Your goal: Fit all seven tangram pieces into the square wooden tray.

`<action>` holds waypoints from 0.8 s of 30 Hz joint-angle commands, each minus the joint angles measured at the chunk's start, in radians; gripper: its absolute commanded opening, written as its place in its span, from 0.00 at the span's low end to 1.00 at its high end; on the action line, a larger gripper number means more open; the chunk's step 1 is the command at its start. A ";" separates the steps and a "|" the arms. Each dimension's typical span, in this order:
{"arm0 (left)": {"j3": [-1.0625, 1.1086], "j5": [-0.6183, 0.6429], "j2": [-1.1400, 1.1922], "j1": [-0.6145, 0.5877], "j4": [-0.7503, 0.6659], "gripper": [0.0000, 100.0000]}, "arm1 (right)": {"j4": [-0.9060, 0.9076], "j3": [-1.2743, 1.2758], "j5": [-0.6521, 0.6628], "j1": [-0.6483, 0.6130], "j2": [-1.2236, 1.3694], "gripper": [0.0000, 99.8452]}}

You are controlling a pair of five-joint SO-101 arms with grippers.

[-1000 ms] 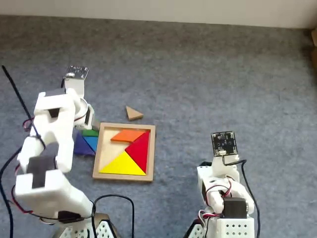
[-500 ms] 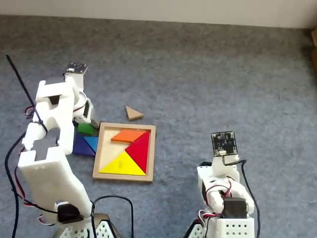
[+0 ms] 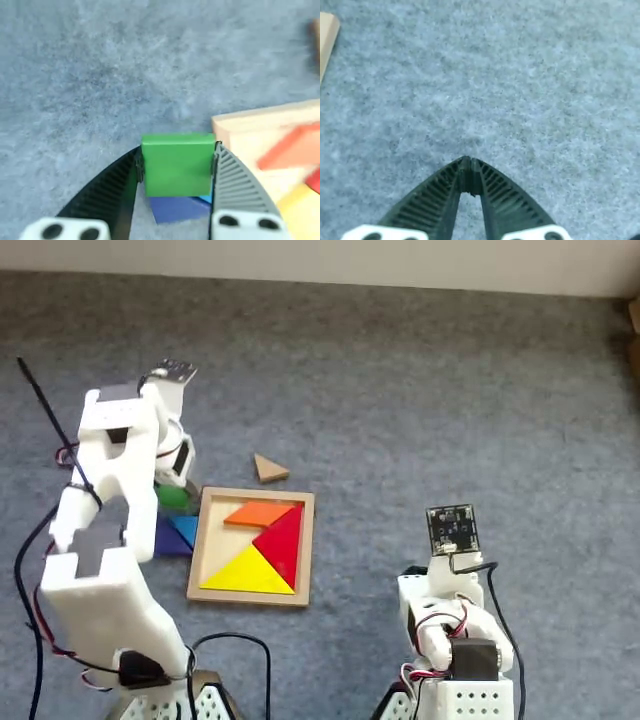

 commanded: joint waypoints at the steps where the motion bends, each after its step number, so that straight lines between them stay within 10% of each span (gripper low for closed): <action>1: -0.005 -0.005 -0.220 0.084 0.095 0.14 | -0.015 0.094 -0.011 0.013 -0.010 0.00; 24: 0.547 -0.388 -0.470 0.274 -0.127 0.14 | -0.015 0.094 -0.011 0.013 -0.010 0.00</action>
